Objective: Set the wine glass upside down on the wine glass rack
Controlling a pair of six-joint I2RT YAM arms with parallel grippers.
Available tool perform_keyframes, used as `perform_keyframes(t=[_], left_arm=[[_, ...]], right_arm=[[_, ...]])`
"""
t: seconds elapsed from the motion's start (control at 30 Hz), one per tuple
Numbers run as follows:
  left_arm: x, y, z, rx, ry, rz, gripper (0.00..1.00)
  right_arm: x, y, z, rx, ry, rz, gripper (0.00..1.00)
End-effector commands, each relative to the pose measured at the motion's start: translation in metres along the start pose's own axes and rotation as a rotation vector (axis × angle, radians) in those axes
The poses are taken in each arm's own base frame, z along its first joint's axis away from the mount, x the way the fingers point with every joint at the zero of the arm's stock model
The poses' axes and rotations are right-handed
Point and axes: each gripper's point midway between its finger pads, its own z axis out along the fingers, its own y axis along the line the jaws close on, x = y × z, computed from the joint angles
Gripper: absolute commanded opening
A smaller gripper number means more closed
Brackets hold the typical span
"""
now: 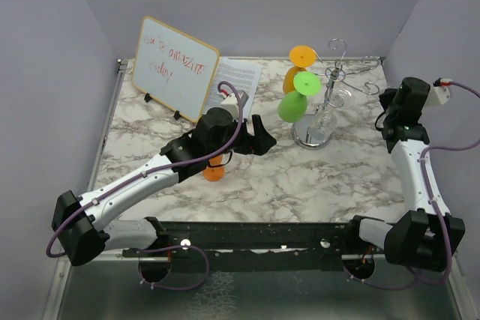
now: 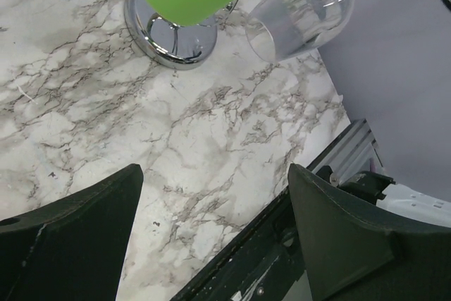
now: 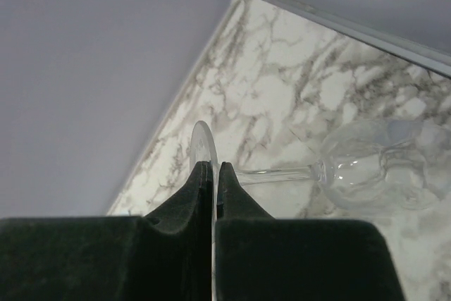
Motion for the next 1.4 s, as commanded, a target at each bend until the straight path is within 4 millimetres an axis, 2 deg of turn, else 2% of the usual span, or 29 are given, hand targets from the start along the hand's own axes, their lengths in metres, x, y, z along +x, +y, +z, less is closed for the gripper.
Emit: perform_keyframes(t=[0.0, 0.13, 0.27, 0.4, 0.63, 0.8, 1.0, 1.17, 1.37], left_arm=[[-0.005, 0.005, -0.006, -0.022, -0.014, 0.022, 0.85], [-0.004, 0.015, -0.006, -0.066, -0.016, 0.024, 0.85], [-0.007, 0.016, -0.006, -0.067, -0.023, 0.027, 0.85], [-0.006, 0.019, -0.003, -0.075, -0.018, 0.028, 0.85], [0.001, 0.024, 0.001, -0.084, 0.006, 0.019, 0.85], [0.002, 0.024, 0.001, -0.082, 0.010, 0.015, 0.85], [0.003, 0.027, 0.000, -0.088, 0.010, 0.011, 0.85], [0.003, 0.028, 0.000, -0.088, 0.012, 0.009, 0.85], [0.004, 0.029, 0.000, -0.088, 0.014, 0.006, 0.85]], right_arm=[[-0.064, 0.050, 0.008, -0.124, -0.185, 0.091, 0.01], [-0.080, 0.081, 0.014, -0.229, -0.207, 0.070, 0.01], [-0.082, 0.117, 0.015, -0.383, -0.177, 0.015, 0.01], [-0.072, 0.144, 0.018, -0.510, -0.102, -0.051, 0.01], [-0.055, 0.181, 0.002, -0.728, 0.015, -0.102, 0.01], [-0.044, 0.189, -0.008, -0.796, 0.093, -0.098, 0.01], [-0.031, 0.187, -0.021, -0.817, 0.186, -0.080, 0.01], [-0.031, 0.184, -0.038, -0.825, 0.202, -0.062, 0.01], [-0.027, 0.181, -0.046, -0.805, 0.253, -0.055, 0.01]])
